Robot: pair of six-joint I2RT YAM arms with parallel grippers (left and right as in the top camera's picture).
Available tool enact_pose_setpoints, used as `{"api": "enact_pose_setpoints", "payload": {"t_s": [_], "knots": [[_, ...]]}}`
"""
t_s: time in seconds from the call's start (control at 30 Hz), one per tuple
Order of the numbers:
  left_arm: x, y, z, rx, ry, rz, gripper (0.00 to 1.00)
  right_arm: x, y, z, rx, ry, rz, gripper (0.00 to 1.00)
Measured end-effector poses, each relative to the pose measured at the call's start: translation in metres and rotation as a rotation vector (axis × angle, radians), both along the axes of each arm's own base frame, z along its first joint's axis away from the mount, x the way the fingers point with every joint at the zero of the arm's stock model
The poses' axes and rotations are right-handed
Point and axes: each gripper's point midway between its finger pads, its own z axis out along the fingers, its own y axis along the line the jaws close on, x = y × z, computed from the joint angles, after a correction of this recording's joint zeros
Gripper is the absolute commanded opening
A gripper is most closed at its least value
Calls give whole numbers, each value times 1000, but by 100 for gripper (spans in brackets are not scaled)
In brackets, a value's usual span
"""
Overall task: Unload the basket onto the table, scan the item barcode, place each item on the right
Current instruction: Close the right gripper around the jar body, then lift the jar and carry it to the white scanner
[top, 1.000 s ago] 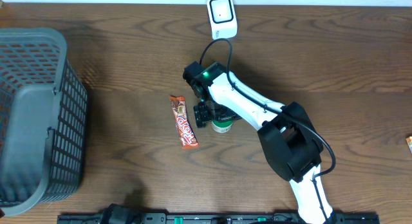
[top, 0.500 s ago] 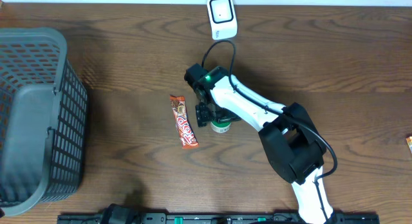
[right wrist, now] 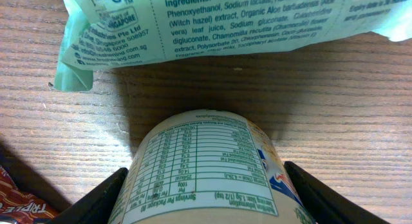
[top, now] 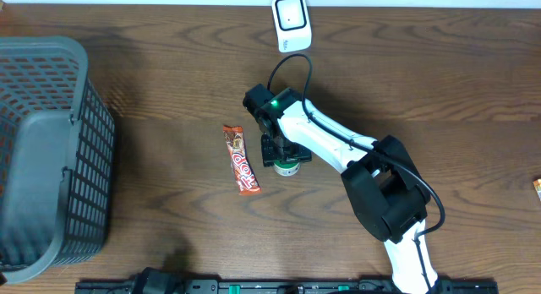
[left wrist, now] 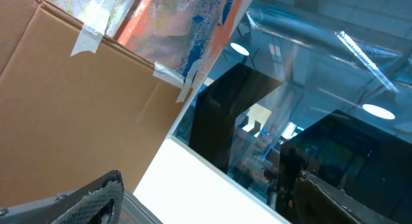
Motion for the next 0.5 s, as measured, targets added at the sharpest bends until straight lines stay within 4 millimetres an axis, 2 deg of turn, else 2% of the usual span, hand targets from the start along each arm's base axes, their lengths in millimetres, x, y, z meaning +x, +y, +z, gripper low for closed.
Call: {"api": "enact_pose_setpoints", "payload": {"t_s": [0.27,0.37,0.5], "knots": [[1,0,0,0,1,0,85,-12,-12,11,-5,154,29,52],[1,0,-1,1,4,0,85,-6,-11,33,54,200,23,54],[2,-1,-2,2,7,0,85,17,-12,73,187,208,-21,57]]}}
